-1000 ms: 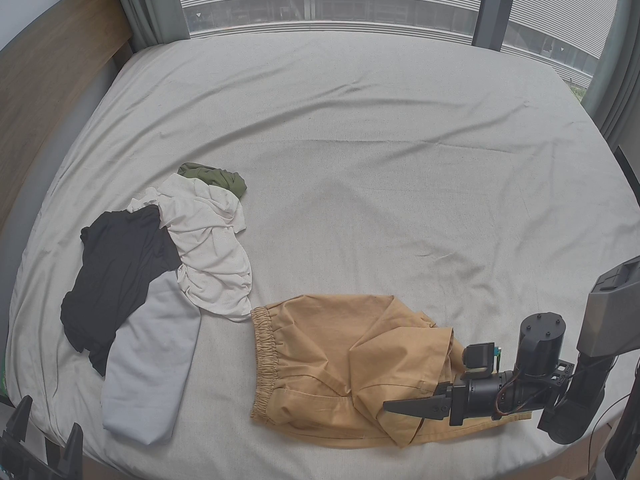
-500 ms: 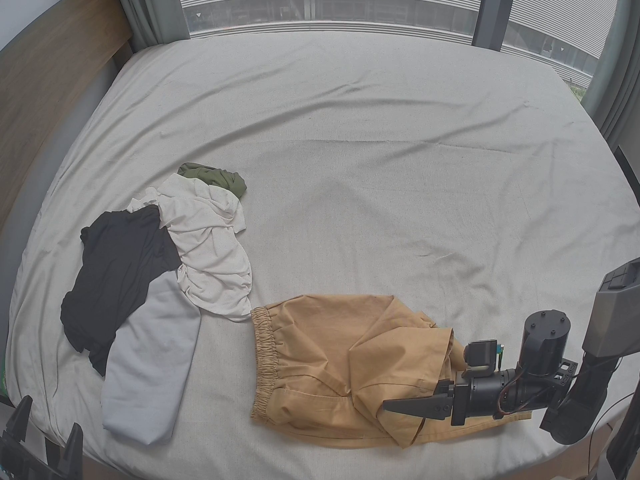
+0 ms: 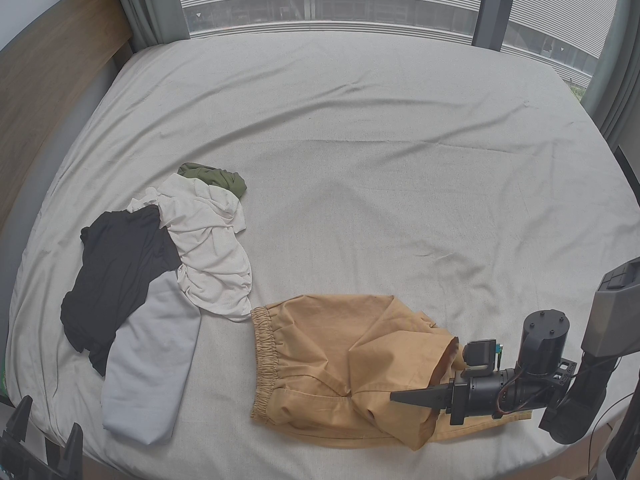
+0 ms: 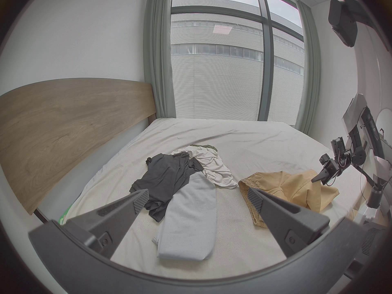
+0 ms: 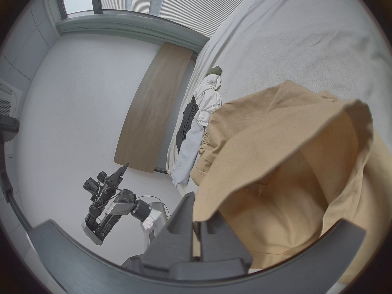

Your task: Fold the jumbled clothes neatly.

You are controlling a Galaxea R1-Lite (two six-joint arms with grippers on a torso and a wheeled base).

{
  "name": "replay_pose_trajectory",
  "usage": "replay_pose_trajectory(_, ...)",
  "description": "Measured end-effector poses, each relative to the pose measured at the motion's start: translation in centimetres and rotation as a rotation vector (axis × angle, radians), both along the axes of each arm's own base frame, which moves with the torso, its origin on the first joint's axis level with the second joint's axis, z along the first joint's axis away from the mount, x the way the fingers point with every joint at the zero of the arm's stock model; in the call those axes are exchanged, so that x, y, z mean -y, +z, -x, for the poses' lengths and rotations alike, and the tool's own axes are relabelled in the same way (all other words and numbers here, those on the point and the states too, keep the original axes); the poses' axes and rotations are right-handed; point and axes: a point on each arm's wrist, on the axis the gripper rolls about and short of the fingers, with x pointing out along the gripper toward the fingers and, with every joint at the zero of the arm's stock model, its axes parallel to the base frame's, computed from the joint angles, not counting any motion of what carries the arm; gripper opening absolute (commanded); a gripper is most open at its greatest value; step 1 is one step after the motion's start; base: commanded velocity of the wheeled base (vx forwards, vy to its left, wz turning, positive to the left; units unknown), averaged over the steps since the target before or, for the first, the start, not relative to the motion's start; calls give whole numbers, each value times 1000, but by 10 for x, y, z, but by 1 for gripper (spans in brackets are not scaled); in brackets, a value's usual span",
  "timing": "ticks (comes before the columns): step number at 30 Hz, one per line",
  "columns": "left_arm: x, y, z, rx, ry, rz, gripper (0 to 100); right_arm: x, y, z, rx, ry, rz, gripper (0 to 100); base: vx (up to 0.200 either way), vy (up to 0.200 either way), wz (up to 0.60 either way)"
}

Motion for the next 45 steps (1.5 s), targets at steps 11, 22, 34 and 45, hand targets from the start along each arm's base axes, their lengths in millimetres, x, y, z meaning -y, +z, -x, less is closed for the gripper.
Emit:
replay_pose_trajectory(11, 0, 0, 0, 0, 0, 1, 100, 2, 0, 0, 0, -7, 0, 0, 0, 0, 0)
replay_pose_trajectory(22, 0, 0, 0, -1, -5, -10, 100, 9, 8, -2, 23, -38, -13, 0, 0, 0, 0)
replay_pose_trajectory(34, 0, 5, 1, 38, -19, -26, 100, 19, 18, -1, 52, -71, -29, 0, 0, 0, 0)
replay_pose_trajectory(45, 1, 89, 11, 226, -91, -40, 100, 21, 20, -1, 62, -77, -32, 0, 0, 0, 0)
